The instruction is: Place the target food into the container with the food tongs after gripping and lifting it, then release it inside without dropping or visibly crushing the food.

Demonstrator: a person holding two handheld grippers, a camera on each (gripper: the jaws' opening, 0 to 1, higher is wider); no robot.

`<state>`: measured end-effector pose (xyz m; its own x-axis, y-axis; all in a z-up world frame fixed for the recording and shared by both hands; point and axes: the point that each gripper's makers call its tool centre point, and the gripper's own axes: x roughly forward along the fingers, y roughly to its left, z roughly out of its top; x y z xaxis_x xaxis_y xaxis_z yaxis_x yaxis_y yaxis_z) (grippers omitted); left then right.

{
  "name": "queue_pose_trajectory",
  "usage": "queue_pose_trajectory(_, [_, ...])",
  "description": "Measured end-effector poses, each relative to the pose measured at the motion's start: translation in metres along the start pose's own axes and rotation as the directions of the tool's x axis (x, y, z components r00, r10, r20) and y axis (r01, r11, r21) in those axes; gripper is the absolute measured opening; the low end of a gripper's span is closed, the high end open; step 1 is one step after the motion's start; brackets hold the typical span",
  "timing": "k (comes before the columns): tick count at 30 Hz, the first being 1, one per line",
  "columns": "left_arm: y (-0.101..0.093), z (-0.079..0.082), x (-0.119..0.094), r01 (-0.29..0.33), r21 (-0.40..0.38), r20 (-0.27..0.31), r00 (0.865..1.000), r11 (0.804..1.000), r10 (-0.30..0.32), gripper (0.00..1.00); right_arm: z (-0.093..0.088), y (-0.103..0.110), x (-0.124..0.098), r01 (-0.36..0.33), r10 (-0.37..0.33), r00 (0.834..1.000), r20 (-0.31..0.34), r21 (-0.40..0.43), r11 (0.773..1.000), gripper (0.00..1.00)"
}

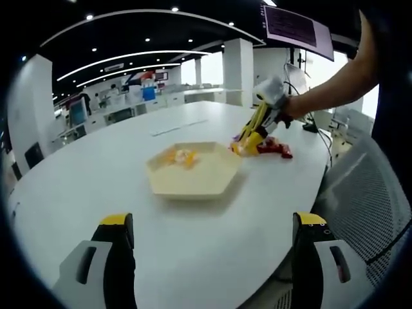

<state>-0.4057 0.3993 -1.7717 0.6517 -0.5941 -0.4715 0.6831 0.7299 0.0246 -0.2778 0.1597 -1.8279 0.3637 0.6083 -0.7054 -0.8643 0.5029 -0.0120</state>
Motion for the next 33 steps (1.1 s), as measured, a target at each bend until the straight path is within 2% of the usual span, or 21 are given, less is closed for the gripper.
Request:
queue_pose_trajectory(1, [0.0,0.0,0.0,0.0,0.0,0.0,1.0,1.0,0.0,0.99,-0.006,0.003,0.002,-0.01,0.01,0.999,-0.035,0.001,1.0,0.28])
queue_pose_trajectory(2, [0.0,0.0,0.0,0.0,0.0,0.0,1.0,1.0,0.0,0.99,-0.007,0.002,0.005,0.004,-0.005,0.999,-0.042,-0.024,1.0,0.28])
queue_pose_trajectory(4, [0.0,0.0,0.0,0.001,0.0,-0.001,1.0,1.0,-0.001,0.99,-0.01,0.006,0.008,-0.003,0.002,0.999,-0.054,-0.016,1.0,0.27])
queue_pose_trajectory(8, [0.0,0.0,0.0,0.0,-0.004,0.0,1.0,1.0,0.0,0.99,-0.008,0.001,0.006,0.015,-0.017,0.998,-0.054,-0.03,0.999,0.24])
queue_pose_trajectory(15, [0.0,0.0,0.0,0.002,-0.003,-0.001,1.0,1.0,-0.002,0.99,-0.007,0.0,0.004,0.019,-0.017,0.999,-0.052,0.03,0.999,0.2])
queue_pose_trajectory(22, [0.001,0.0,0.0,0.001,0.0,-0.001,1.0,1.0,-0.001,0.99,-0.007,0.0,-0.001,0.013,-0.012,0.999,-0.048,0.032,0.999,0.2])
queue_pose_trajectory(25, [0.0,0.0,0.0,0.002,-0.001,-0.002,1.0,1.0,-0.002,0.99,-0.003,-0.003,-0.006,0.018,-0.016,0.999,-0.031,0.059,0.998,0.2])
queue_pose_trajectory(33, [-0.001,-0.001,0.001,0.008,0.004,-0.005,1.0,1.0,-0.008,0.99,0.006,-0.01,-0.017,0.028,-0.026,0.999,-0.023,0.065,0.997,0.2])
